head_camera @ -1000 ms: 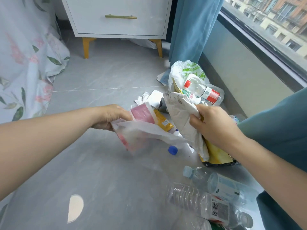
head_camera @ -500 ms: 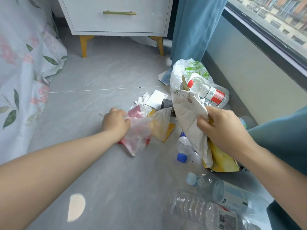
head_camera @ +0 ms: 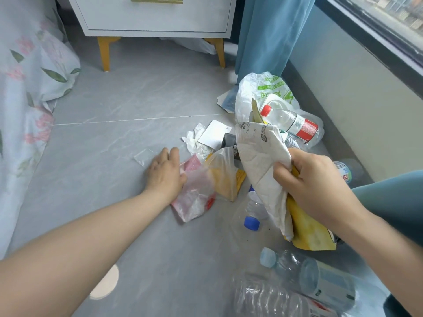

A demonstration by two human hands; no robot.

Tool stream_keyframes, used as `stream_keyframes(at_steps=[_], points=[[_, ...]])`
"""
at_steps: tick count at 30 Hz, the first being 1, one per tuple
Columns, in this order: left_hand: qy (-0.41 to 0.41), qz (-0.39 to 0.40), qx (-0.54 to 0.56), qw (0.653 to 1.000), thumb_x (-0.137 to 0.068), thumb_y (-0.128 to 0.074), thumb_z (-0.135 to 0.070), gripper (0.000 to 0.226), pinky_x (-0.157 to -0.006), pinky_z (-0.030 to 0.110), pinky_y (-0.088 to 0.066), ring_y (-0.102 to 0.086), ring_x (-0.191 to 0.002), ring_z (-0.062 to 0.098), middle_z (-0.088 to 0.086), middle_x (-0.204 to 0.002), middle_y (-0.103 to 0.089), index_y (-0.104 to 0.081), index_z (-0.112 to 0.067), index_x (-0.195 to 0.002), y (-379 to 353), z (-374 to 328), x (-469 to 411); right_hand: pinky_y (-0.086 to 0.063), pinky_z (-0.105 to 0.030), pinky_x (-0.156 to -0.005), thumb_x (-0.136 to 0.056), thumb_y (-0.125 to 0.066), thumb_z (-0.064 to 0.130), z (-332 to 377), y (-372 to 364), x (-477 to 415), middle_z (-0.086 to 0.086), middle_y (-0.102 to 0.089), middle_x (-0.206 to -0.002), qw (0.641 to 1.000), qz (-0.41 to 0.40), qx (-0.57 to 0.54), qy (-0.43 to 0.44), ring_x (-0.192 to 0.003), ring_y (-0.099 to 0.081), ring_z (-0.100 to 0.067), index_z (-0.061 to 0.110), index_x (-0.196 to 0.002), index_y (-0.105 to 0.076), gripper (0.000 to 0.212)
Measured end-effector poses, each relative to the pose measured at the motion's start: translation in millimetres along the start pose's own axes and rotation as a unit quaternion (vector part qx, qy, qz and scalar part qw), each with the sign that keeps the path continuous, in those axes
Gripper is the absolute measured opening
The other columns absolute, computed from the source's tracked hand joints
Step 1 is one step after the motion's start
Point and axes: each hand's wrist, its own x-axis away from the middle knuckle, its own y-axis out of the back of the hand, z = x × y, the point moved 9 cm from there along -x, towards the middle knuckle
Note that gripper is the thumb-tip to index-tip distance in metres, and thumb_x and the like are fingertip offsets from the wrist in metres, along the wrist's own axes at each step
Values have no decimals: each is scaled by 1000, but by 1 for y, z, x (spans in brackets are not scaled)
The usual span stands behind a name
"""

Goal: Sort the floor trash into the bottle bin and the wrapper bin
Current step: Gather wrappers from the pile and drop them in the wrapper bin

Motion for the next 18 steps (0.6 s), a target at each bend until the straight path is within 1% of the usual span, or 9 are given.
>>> stream_keyframes(at_steps=[2, 4, 6, 8, 10, 12, 13, 16, 18], points=[[-96, -62, -43, 993, -82, -62, -13, 58, -106, 48, -36, -42, -130, 37, 19, -146, -36, -40, -12, -135, 14, -16, 4, -38, -47, -52, -87, -49, 26, -1, -2, -1, -18, -45, -60, 1000, 2, 0, 3, -57, -36, -28, 1, -68, -38, 33], [-208, -120, -100, 965, -78, -49, -8, 45, -95, 52, -44, -58, -116, 35, 15, -133, -55, -51, -20, -121, 20, -37, 14, -39, -46, -53, -88, -48, 27, -1, -4, -1, -17, -47, -60, 1000, 3, 0, 7, -60, -42, -35, 1, -68, -40, 33], [-263, -94, -129, 952, -77, -38, -15, 36, -86, 51, -50, -65, -105, 34, 10, -122, -64, -58, -24, -106, 16, -46, 19, -40, -45, -53, -88, -48, 27, 0, -6, -2, -15, -49, -60, 1000, 5, 0, 10, -62, -46, -35, 1, -69, -42, 33], [-268, -31, -146, 952, -75, -36, -18, 37, -78, 50, -53, -68, -96, 34, 10, -113, -69, -68, -19, -94, 5, -44, 20, -40, -45, -53, -88, -48, 29, -1, -7, -2, -15, -51, -61, 1000, 7, 1, 12, -62, -47, -34, 1, -70, -44, 33], [-263, 7, -154, 953, -80, -33, -24, 45, -78, 49, -54, -67, -98, 36, 12, -112, -69, -72, -12, -98, -4, -39, 18, -40, -45, -53, -89, -48, 29, -1, -7, -2, -15, -51, -62, 1000, 7, 2, 12, -62, -48, -34, 1, -70, -45, 34], [-236, 41, -87, 967, -88, -21, -38, 62, -97, 46, -44, -54, -121, 37, 13, -135, -56, -63, -9, -123, -8, -31, 15, -40, -45, -54, -89, -48, 28, -2, -6, -2, -16, -51, -62, 1000, 6, 2, 12, -62, -48, -35, 0, -71, -45, 34], [-221, 51, -61, 972, -92, -18, -42, 63, -106, 41, -36, -43, -131, 35, 11, -146, -45, -57, -12, -131, -10, -26, 14, -40, -45, -54, -89, -48, 28, -2, -6, -2, -16, -51, -62, 1000, 5, 3, 13, -62, -47, -35, 0, -70, -44, 33], [-213, 68, -33, 974, -97, -30, -32, 45, -114, 30, -23, -29, -140, 31, 8, -155, -30, -61, -18, -125, -13, -20, 16, -40, -45, -53, -89, -48, 27, -2, -5, -2, -17, -51, -62, 1000, 5, 7, 12, -62, -47, -35, 0, -70, -44, 33], [-193, 96, -2, 976, -84, -24, -32, 56, -114, 26, -19, -28, -139, 28, 10, -154, -31, -63, -15, -121, -10, -21, 18, -37, -43, -52, -89, -49, 25, -2, -4, -2, -18, -49, -62, 1000, 4, 3, 9, -58, -42, -32, -1, -70, -42, 34]])
